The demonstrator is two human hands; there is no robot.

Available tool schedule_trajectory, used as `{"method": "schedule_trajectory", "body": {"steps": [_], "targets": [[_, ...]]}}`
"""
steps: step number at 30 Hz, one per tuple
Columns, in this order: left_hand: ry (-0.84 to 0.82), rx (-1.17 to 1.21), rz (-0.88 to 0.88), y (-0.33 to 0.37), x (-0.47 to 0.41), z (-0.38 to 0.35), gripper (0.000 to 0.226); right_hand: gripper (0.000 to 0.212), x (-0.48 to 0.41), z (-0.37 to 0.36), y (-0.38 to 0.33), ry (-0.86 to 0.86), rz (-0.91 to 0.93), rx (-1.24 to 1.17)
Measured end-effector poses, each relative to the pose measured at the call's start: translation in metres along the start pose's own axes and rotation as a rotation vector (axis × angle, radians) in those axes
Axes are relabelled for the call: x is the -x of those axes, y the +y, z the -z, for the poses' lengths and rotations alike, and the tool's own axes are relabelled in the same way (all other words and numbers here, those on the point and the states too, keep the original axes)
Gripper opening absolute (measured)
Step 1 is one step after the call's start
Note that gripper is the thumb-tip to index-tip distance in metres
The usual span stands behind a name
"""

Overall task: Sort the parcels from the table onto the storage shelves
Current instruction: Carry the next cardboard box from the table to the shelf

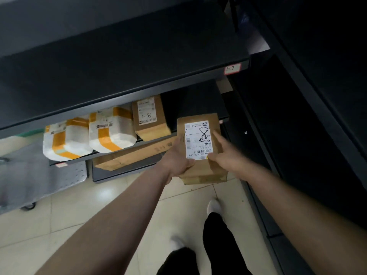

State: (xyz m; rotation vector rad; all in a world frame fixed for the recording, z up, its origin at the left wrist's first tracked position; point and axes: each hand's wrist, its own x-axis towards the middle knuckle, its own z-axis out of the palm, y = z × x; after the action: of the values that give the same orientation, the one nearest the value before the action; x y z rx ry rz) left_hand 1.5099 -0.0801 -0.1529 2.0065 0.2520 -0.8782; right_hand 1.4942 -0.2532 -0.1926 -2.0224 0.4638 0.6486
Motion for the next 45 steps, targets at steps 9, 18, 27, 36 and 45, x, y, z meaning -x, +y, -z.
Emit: {"method": "schedule_trajectory", "body": {"steps": [9,18,27,36,45], "targets": [[-0.015,0.030,0.070,-0.007,-0.099,0.007,0.087,0.076,-0.101,-0.023,0.015,-0.016,-0.029,-0.076],[0.183,-0.498,-0.079,-0.005,-0.174,0.016,0.060,0.063,-0.183,-0.019,-0.016,0.047,0.295,0.301],[0.302,-1.233,-0.214,-0.031,-0.182,0.004,0.072,0.067,-0.182,-0.021,-0.003,0.093,0.500,0.851],[0.308,-1.188,-0.188,-0.016,-0.216,0.032,0.086,0.063,-0.214,-0.039,-0.038,0.194,0.405,0.912],[0.331,-1.108,-0.233,-0.017,-0.193,0.033,0.095,0.075,-0.197,-0.037,-0.029,0.226,0.408,0.818]]}}
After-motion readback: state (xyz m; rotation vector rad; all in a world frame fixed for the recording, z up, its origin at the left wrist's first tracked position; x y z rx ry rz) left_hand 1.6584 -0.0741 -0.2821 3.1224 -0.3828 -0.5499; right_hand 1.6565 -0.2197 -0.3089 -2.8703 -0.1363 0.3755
